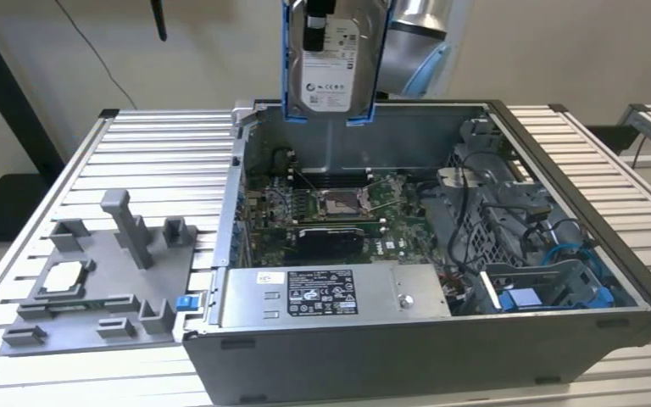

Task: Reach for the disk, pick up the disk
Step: 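Pick up the disk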

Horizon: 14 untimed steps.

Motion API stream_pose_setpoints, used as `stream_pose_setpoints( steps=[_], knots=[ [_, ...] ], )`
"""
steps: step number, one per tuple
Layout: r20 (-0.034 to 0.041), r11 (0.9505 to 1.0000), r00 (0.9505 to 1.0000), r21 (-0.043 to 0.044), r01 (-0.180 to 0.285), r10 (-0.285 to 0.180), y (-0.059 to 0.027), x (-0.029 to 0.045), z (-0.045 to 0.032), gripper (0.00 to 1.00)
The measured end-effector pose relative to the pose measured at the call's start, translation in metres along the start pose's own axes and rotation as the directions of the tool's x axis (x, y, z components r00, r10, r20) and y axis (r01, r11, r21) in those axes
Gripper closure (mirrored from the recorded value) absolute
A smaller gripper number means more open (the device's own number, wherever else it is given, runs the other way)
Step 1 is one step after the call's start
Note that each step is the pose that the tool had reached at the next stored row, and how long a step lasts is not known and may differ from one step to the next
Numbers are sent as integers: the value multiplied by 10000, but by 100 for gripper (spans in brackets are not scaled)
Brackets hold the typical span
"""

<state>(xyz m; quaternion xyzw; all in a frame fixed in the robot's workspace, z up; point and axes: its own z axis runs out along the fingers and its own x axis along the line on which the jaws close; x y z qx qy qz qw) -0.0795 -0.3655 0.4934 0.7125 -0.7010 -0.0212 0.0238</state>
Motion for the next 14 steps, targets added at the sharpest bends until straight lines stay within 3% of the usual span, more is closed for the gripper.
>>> stream_pose_setpoints(
  steps=[14],
  knots=[
    [2,10000,10000,-63,4,-4,-636,11,-40,100]
  ],
)
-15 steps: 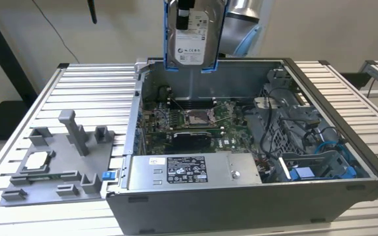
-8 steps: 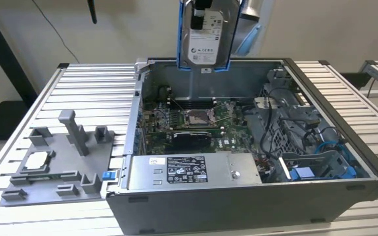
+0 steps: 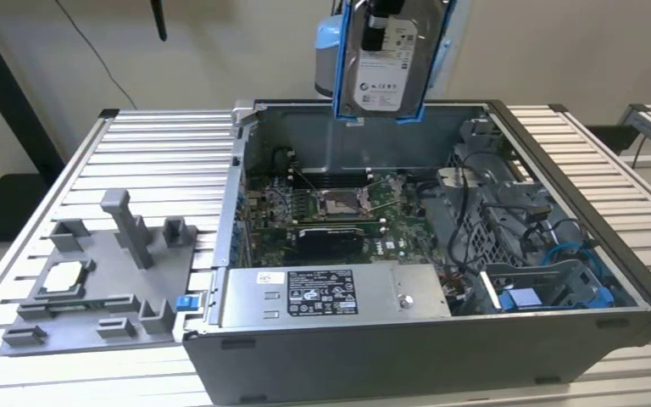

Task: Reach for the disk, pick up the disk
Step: 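Pick up the disk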

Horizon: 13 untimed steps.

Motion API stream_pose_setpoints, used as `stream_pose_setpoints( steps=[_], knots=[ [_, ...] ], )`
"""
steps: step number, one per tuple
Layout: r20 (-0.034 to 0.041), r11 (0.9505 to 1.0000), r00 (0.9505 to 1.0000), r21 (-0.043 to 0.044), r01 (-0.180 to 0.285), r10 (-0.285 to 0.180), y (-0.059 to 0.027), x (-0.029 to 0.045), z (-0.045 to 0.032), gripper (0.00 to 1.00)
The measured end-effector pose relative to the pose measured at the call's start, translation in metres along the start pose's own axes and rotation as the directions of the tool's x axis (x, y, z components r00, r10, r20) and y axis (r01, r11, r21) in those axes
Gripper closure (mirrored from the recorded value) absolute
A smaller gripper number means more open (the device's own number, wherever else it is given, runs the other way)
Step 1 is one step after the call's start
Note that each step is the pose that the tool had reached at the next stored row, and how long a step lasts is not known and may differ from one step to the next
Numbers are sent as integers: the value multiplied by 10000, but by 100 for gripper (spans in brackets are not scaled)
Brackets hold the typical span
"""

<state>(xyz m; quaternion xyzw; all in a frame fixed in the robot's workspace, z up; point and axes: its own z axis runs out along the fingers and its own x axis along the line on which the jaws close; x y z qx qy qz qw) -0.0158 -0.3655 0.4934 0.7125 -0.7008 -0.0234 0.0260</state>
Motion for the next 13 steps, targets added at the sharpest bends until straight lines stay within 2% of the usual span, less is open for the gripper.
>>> stream_pose_setpoints(
  steps=[13],
  knots=[
    [-1,10000,10000,-53,9,-9,-591,9,-42,100]
  ],
)
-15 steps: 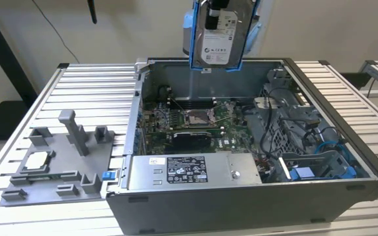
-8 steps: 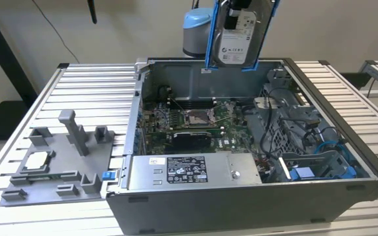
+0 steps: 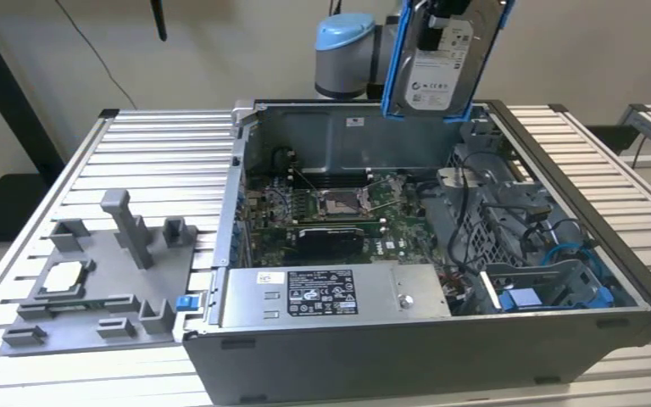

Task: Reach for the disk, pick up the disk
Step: 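Pick up the disk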

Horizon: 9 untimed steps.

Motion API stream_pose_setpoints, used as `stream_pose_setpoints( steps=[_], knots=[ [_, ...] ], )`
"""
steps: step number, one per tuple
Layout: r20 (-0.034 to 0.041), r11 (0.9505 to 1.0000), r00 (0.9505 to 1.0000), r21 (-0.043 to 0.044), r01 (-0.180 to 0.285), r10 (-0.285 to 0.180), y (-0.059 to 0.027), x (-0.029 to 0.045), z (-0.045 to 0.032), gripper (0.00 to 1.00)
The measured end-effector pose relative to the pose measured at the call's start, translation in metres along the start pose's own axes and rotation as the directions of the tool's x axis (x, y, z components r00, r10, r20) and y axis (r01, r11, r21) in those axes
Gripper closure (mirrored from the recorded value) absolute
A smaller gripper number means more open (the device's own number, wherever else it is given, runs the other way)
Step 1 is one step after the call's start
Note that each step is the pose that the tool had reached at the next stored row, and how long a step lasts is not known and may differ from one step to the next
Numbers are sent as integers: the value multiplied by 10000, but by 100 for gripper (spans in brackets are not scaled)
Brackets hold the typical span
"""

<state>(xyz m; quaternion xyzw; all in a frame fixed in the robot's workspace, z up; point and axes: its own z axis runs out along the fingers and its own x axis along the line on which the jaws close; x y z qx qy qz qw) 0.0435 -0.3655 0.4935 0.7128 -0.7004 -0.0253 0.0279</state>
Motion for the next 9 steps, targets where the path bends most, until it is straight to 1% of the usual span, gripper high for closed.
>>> stream_pose_setpoints(
  steps=[3,5,7,9],
  knots=[
    [0,10000,10000,-8,2,-2,-137,3,-10,100],
    [0,10000,10000,-9,8,-8,-209,4,-16,100],
    [1,10000,10000,-9,10,-10,-236,4,-17,100],
    [0,10000,10000,-9,11,-11,-244,4,-18,100]
  ],
)
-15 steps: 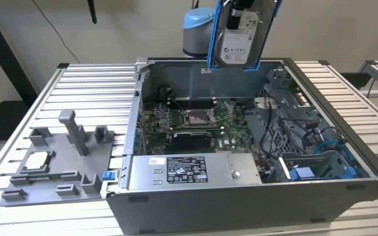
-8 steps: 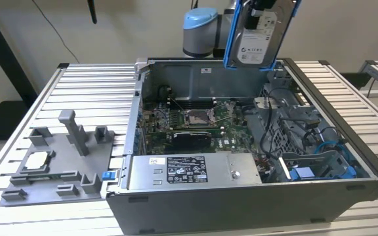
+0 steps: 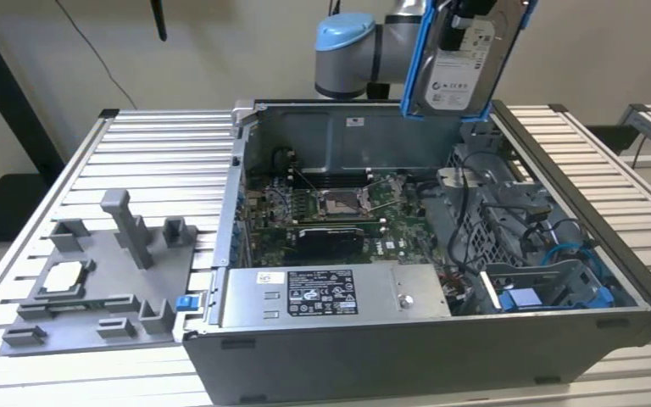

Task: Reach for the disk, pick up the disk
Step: 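Pick up the disk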

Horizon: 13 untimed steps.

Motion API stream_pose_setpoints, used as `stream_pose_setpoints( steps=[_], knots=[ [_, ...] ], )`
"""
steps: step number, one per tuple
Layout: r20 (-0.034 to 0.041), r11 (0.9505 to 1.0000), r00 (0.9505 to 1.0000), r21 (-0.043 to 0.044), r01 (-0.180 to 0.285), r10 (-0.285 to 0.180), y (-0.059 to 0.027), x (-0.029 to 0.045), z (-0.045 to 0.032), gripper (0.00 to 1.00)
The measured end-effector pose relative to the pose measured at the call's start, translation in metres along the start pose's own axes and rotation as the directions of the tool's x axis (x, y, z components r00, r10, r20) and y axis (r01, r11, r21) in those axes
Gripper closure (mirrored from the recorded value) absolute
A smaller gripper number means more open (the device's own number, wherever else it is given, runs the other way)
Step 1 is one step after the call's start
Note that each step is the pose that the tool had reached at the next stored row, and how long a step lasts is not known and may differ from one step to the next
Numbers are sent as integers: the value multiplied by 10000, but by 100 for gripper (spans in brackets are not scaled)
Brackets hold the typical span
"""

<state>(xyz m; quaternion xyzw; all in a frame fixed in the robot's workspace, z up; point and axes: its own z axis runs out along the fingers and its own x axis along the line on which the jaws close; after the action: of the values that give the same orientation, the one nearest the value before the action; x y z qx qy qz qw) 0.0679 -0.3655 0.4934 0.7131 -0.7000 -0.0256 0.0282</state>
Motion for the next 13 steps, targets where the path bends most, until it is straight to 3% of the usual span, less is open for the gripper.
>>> stream_pose_setpoints(
  steps=[2,5,6,13],
  knots=[
    [1,10000,10000,47,-2,2,0,3,1,100],
    [-4,9997,10000,227,-1,1,-1,13,3,100],
    [-4,9997,10000,247,-2,2,-1,26,3,100],
    [0,9997,10000,248,-46,46,3,197,2,100]
  ],
)
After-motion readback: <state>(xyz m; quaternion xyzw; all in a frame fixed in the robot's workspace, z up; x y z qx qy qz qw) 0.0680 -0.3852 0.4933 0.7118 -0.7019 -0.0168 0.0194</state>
